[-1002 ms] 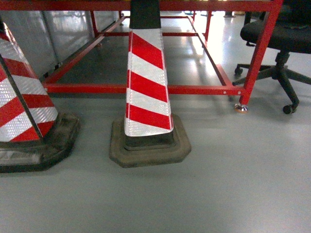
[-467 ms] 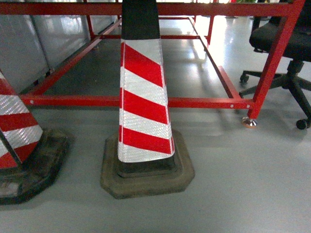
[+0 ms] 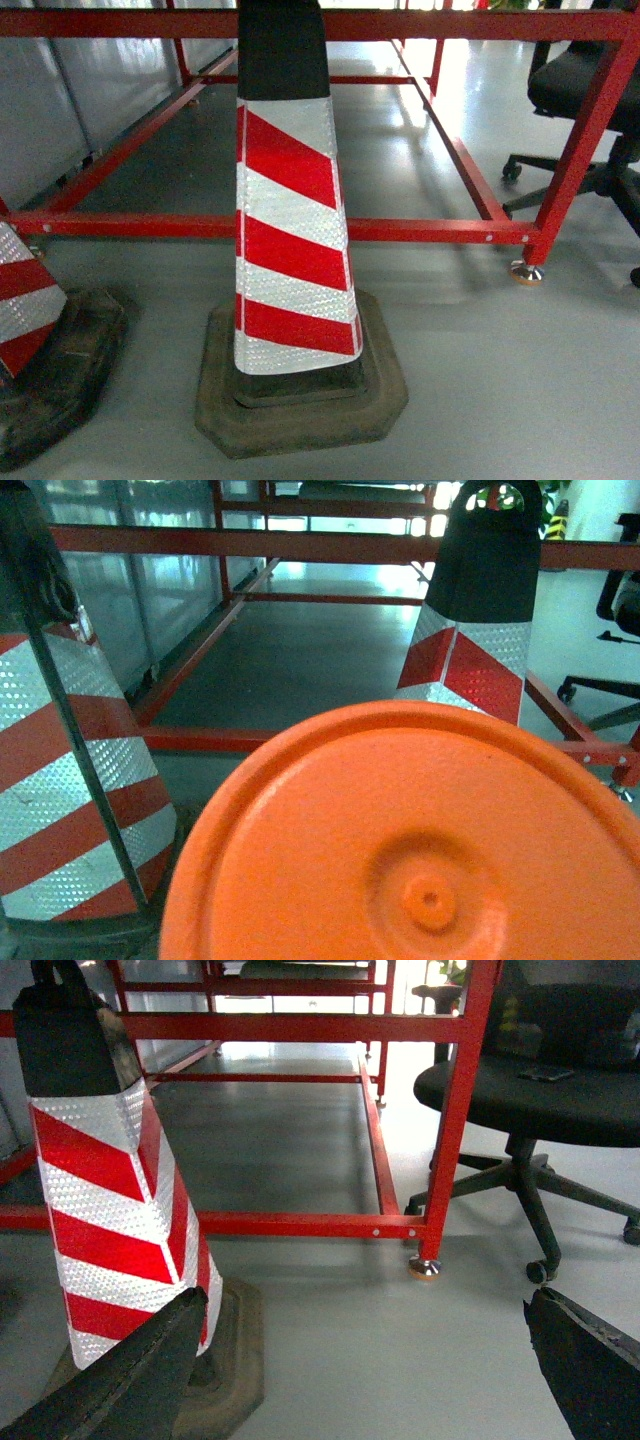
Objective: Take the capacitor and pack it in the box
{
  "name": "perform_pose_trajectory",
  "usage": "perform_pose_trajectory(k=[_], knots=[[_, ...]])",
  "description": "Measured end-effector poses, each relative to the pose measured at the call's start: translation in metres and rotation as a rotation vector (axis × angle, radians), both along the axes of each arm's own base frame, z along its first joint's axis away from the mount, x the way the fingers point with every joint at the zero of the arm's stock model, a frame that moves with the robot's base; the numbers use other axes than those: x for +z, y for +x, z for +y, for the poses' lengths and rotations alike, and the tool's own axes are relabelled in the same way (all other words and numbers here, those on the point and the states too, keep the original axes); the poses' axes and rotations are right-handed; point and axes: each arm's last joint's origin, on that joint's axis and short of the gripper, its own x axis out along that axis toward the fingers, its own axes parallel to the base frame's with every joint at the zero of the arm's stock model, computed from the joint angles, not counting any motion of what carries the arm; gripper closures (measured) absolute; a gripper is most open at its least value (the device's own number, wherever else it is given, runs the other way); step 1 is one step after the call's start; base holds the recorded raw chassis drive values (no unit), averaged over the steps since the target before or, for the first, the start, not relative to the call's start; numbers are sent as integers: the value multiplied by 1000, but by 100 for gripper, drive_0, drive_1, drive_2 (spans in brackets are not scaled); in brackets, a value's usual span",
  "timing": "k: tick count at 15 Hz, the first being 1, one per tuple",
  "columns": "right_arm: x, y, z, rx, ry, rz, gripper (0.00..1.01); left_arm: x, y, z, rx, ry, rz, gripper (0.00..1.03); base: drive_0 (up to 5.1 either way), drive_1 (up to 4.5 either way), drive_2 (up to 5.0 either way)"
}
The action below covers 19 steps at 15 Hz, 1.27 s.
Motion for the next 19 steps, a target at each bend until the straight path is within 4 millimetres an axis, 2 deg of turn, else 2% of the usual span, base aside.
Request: perform_pose_trajectory(k=[19], knots=[[0,0,0,0,1,1,3,0,0,0,0,11,0,60,0,0,0]])
